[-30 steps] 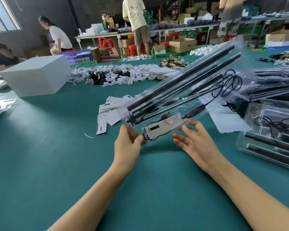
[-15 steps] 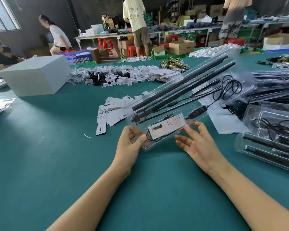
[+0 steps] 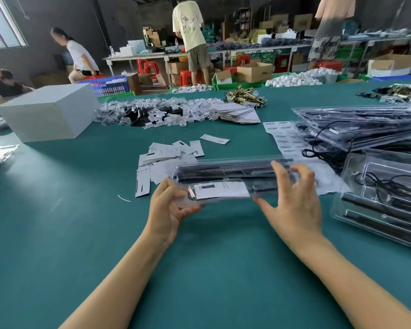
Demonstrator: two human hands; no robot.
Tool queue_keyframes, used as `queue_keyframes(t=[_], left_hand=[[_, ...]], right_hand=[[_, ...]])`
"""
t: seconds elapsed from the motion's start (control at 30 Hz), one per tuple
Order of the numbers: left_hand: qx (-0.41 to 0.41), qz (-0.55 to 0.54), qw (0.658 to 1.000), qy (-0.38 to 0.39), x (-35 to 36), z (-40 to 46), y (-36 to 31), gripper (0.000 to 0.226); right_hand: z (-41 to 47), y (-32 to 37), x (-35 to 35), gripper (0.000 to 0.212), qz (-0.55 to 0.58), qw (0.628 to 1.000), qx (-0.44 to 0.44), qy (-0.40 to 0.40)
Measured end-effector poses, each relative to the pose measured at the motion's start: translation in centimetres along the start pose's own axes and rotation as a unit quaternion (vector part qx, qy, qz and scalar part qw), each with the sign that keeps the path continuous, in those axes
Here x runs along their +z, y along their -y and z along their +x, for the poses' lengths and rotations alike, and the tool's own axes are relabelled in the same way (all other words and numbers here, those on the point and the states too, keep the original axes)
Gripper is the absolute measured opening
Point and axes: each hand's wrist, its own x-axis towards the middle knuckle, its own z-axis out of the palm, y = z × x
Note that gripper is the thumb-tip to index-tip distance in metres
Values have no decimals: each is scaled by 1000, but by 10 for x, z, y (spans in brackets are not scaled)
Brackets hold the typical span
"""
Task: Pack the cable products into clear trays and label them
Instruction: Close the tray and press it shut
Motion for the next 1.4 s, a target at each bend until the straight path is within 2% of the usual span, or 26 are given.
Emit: queue_keyframes(t=[0.1,0.23,0.3,0.37,0.5,0.53,0.6,0.63,0.73,0.87,0.93,1.0,1.13,1.27,1.33,1.4], left_hand=[[17,-19,999,35,2,-4,-5,28],[23,-96,994,43,8,-9,-11,16],[2,-128,991,41,8,-8,-12,26],[-18,-100,994,43,7,-7,-10,31],[-50,-23,998,12,3,-6,1,33],[-56,-13,998,10,1,-4,3,31],[-63,-2,998,17,-1,-3,4,29],[-65,-4,998,21,-1,-2,6,29],[-73,-15,997,25,2,-2,8,41],[-86,-37,995,45,6,1,6,48],[-80,-33,994,72,5,1,5,58],[-73,-29,992,102,2,1,7,65],[-73,-45,990,109,-1,1,6,60],[-84,-46,990,103,-3,3,7,59],[-81,-56,991,87,-5,4,5,52],[-75,-67,993,66,-11,8,1,35]], right_hand=[[0,-1,-4,80,-116,992,-52,18],[3,1,-9,67,-121,990,-67,4],[10,4,-14,58,-85,995,-56,-18],[20,9,-20,46,-33,998,-37,-35],[57,24,-42,16,145,987,-14,-65],[69,27,-48,20,196,978,1,-70],[91,35,-60,36,331,938,75,-68],[100,41,-66,40,413,900,127,-63],[110,48,-67,26,601,754,264,-44],[86,46,-36,25,740,545,391,48],[65,44,-19,26,746,489,448,61],[45,43,-7,29,732,480,478,74],[29,39,5,38,735,463,488,90],[24,30,10,37,733,485,460,125],[21,25,10,38,733,496,437,161],[22,19,7,41,747,487,417,174]])
